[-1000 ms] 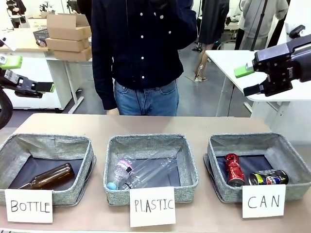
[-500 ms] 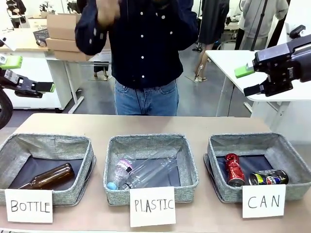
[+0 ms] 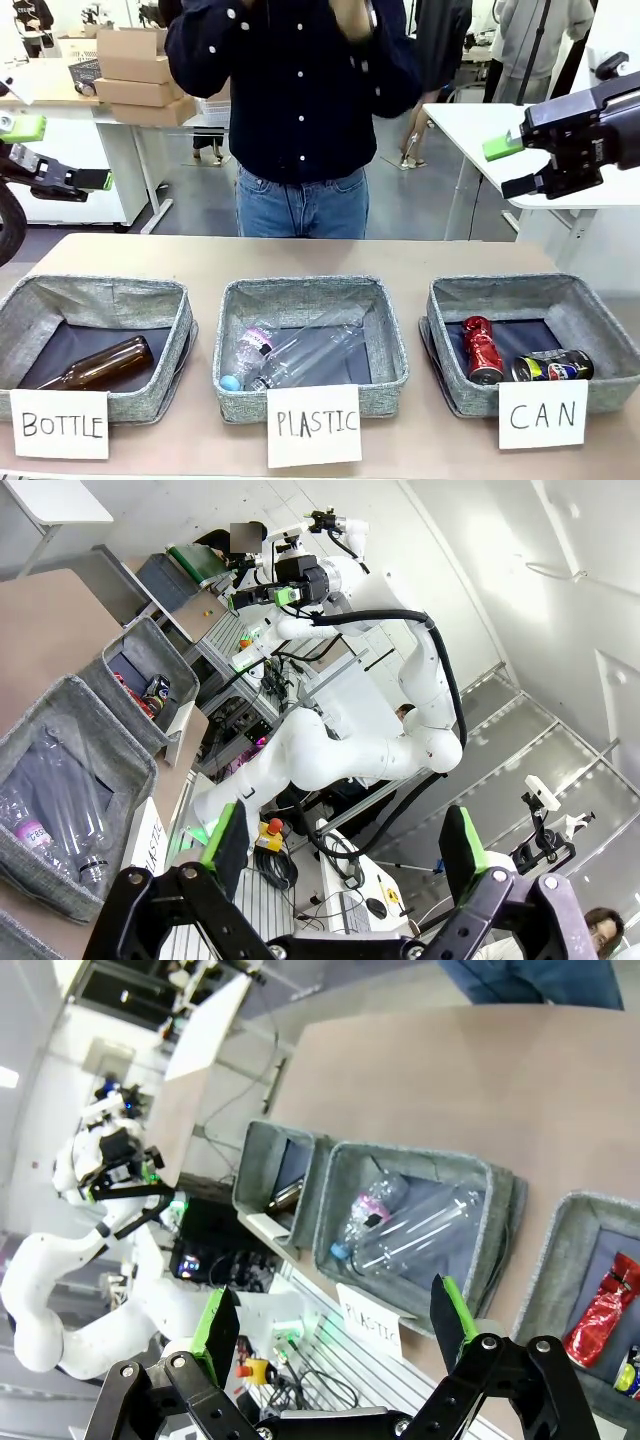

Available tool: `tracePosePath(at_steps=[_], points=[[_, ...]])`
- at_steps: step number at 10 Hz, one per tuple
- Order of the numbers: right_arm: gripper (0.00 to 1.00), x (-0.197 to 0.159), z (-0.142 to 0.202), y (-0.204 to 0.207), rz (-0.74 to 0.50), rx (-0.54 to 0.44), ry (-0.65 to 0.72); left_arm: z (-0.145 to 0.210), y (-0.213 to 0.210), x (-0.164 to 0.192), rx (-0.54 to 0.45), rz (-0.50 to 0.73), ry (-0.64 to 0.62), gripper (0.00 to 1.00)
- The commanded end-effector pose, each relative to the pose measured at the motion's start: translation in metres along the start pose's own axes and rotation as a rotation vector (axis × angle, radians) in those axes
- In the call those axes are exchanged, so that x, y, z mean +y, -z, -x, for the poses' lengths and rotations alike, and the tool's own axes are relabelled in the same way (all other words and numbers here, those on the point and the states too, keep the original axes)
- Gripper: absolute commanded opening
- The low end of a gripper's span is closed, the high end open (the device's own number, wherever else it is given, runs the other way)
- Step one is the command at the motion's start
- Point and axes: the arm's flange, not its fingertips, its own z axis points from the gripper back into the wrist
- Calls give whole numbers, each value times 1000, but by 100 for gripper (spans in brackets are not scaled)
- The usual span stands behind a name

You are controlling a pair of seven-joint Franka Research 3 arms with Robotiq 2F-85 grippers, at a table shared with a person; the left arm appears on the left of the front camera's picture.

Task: Sort the can waste into the basket.
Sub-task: Pick up the can waste from the table and place it in the right Fabric basket.

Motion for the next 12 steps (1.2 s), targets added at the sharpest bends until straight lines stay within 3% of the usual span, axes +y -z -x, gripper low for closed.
tracePosePath(at_steps=[1, 12], points=[[100, 3, -3, -1, 7, 3, -18, -3, 3, -4, -19, 11, -7, 100], [100, 3, -3, -1, 7, 3, -18, -3, 3, -4, -19, 11, -7, 100]])
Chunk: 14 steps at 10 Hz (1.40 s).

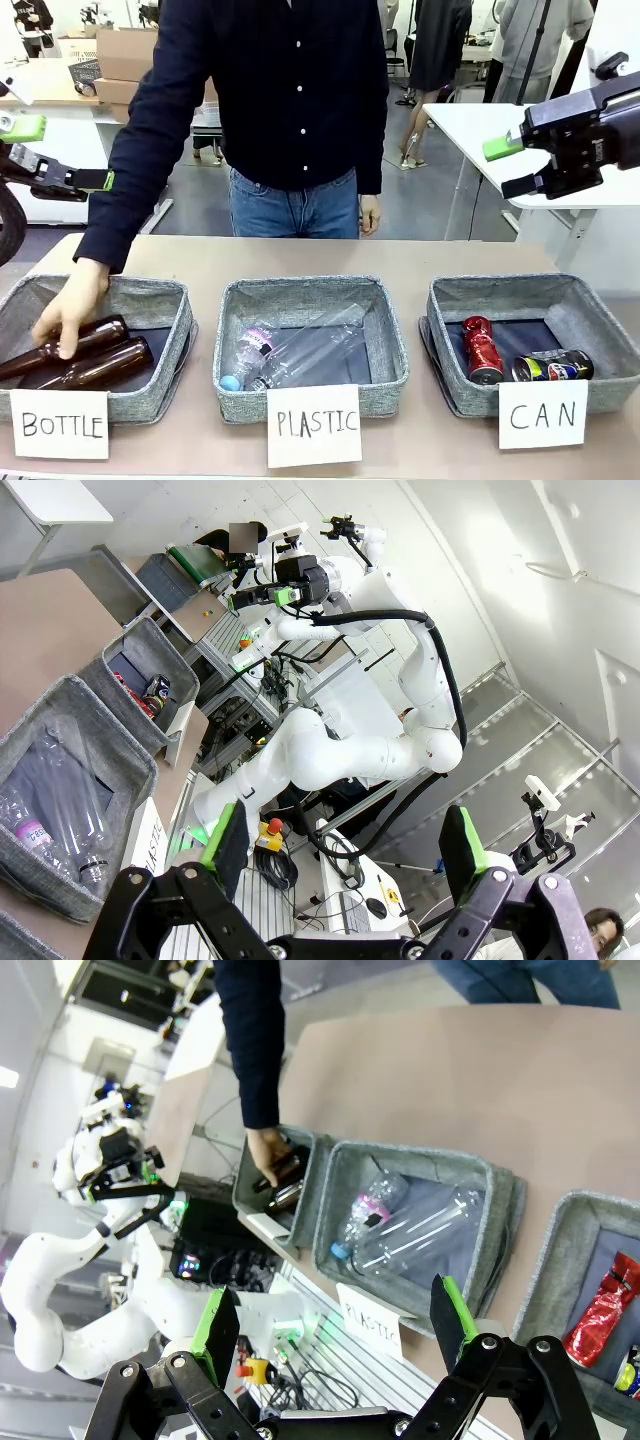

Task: Sort the can waste into the basket.
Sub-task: Pick up the can waste from the table and place it in the right Fabric basket.

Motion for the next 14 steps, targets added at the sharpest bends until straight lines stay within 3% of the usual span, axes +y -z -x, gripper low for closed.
tracePosePath(at_steps=[1, 14], points=[[100, 3, -3, -1, 7, 3, -18, -3, 3, -4, -19, 11, -7, 100], [100, 3, -3, -1, 7, 3, -18, -3, 3, -4, -19, 11, -7, 100]])
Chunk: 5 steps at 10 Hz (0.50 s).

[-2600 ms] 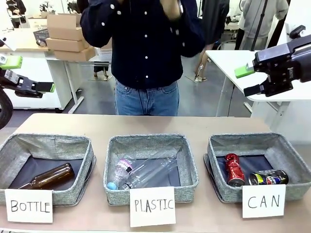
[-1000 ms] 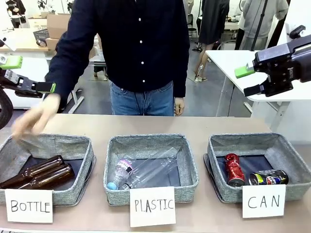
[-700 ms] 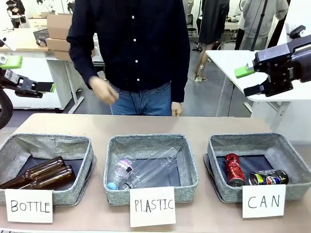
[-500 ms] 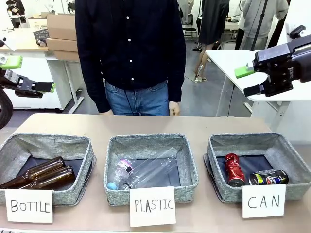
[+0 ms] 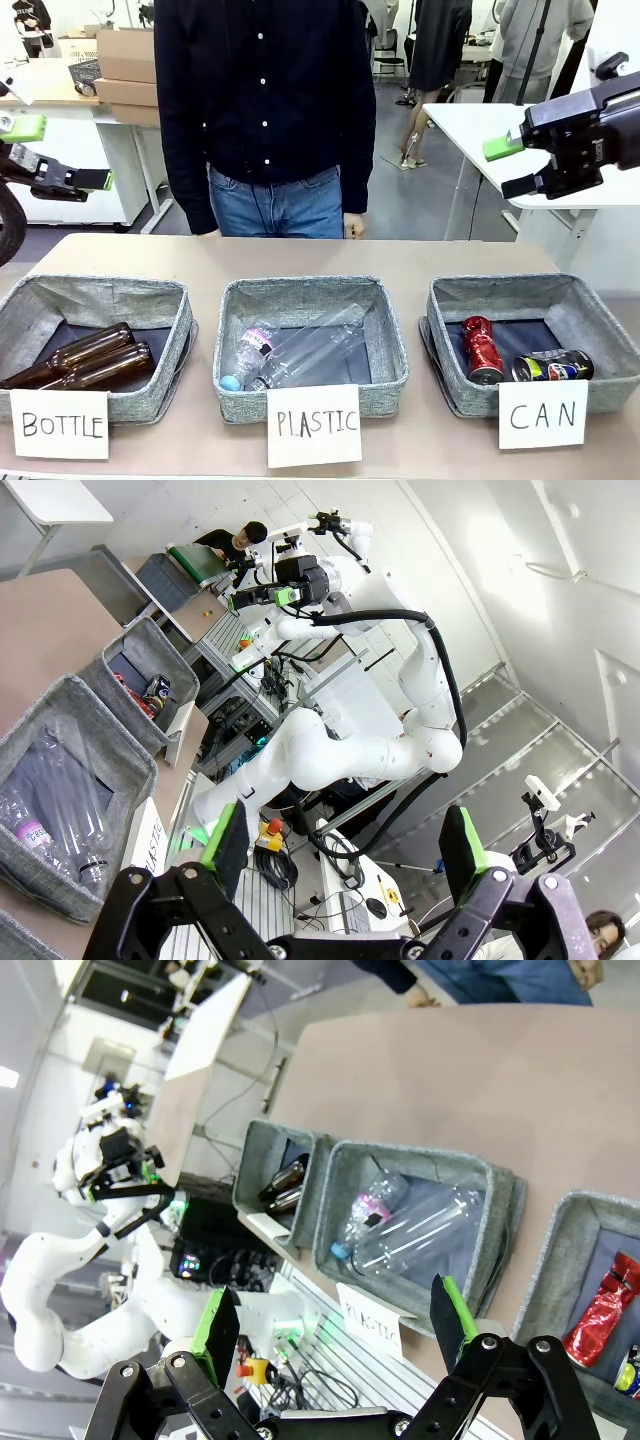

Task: Sort the can waste into the basket.
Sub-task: Pick up the can waste from the table and place it in the right Fabric basket.

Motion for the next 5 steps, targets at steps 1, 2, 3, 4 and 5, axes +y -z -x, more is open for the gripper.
tracePosePath(at_steps=[1, 2, 3, 4, 5], points=[[100, 3, -3, -1, 7, 2, -18, -3, 3, -4, -19, 11, -7, 100], [100, 3, -3, -1, 7, 2, -18, -3, 3, -4, -19, 11, -7, 100], [100, 3, -3, -1, 7, 2, -18, -3, 3, -4, -19, 11, -7, 100], [100, 3, -3, -1, 7, 2, -18, -3, 3, -4, -19, 11, -7, 100], [100, 3, -3, -1, 7, 2, -18, -3, 3, -4, -19, 11, -7, 100]])
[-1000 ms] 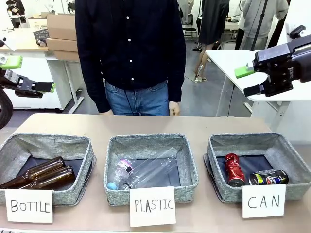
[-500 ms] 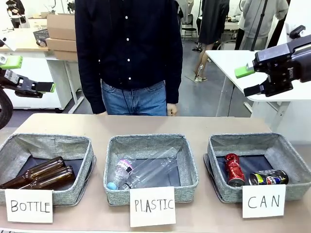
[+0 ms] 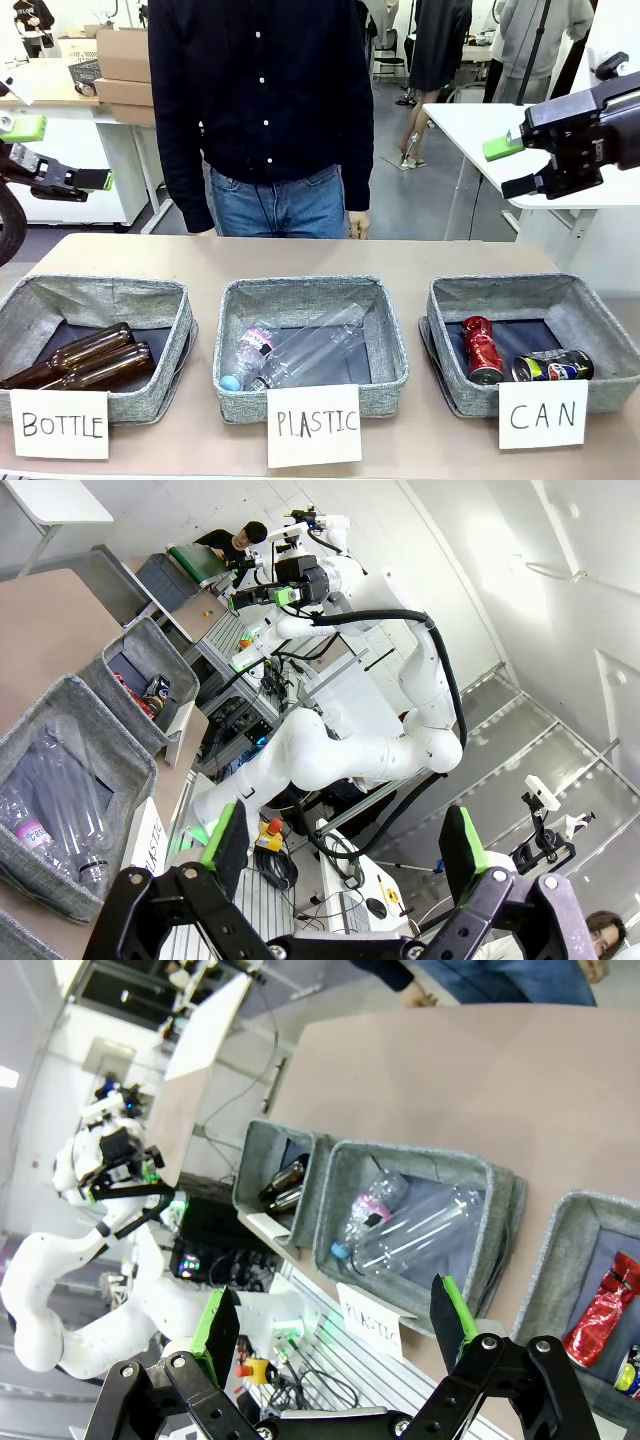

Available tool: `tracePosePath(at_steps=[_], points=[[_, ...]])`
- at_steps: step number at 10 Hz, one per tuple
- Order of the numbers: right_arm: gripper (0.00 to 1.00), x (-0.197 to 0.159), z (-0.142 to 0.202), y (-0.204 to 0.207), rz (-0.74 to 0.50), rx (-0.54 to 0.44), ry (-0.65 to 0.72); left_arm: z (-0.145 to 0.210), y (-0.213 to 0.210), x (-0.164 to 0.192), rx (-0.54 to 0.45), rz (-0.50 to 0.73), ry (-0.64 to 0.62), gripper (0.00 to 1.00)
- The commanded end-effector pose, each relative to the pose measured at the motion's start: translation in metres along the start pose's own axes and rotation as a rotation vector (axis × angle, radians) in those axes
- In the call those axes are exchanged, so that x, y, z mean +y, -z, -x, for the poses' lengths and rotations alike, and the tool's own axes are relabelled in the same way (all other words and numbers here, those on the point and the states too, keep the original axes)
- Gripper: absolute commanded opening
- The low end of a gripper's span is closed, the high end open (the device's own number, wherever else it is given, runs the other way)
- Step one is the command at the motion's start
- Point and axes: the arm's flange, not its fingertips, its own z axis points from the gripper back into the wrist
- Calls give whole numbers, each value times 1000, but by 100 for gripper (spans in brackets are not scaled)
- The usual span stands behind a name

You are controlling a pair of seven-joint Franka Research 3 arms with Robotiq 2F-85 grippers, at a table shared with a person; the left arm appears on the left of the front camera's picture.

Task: Sort the can waste into the basket.
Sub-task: Pick up the can waste from the table and place it in the right Fabric basket.

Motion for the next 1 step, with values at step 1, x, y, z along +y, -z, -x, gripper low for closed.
tracePosePath(at_steps=[1], points=[[100, 3, -3, -1, 7, 2, -18, -3, 3, -4, -19, 11, -7, 100]])
